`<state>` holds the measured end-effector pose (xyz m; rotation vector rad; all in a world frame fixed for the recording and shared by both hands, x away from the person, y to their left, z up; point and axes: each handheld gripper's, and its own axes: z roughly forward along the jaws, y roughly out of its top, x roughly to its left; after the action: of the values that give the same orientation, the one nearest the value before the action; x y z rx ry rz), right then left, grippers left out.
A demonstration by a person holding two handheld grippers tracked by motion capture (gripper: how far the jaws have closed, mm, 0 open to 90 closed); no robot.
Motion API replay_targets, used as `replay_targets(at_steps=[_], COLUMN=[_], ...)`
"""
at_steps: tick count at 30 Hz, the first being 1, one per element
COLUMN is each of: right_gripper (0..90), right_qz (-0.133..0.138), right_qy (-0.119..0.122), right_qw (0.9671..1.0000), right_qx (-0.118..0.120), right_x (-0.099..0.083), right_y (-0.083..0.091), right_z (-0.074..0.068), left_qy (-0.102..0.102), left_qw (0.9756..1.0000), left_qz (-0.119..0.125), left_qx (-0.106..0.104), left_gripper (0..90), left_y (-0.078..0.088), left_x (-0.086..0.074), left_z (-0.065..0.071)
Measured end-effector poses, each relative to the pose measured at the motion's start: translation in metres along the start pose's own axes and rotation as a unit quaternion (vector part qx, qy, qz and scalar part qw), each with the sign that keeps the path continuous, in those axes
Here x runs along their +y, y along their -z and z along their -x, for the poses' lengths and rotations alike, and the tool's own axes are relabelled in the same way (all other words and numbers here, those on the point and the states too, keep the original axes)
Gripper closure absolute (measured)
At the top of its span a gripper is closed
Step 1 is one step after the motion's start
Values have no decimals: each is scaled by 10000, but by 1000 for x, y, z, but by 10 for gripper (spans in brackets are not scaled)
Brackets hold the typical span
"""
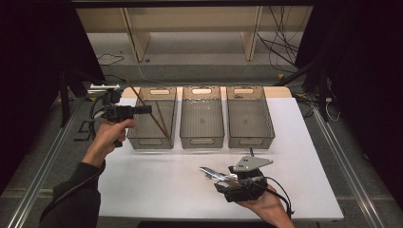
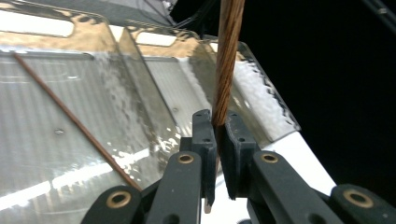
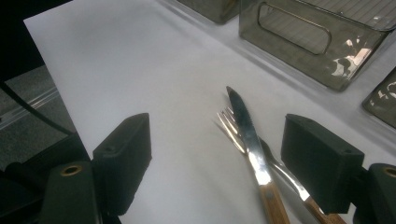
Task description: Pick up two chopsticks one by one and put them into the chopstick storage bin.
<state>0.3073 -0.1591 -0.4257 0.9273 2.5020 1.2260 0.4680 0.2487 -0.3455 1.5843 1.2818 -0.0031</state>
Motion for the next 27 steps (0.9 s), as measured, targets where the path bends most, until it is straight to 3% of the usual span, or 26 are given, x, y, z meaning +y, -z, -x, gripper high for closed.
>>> replay_targets(at_steps=[8,15,21,27], right_gripper=[242,240,240,240], right_qz=[21,42,20,22], right_qy=[-6,-13,2,13], right_qw=[10000,10000,10000,10000], right_qx=[-24,-5,21,20], right_x=[-2,-4,-6,-6], right_y=[1,2,3,4], right_z=[0,-1,-2,-1], left_qy=[103,202,212,266], left_qw=[9987,9963,9943,9935], left_qz=[-189,-250,-354,-409], left_qx=[460,796,980,1028], left_gripper=[844,845,845,845], left_y=[-17,-31,-42,-49], left_x=[23,30,32,30], left_z=[-16,-27,-31,-35])
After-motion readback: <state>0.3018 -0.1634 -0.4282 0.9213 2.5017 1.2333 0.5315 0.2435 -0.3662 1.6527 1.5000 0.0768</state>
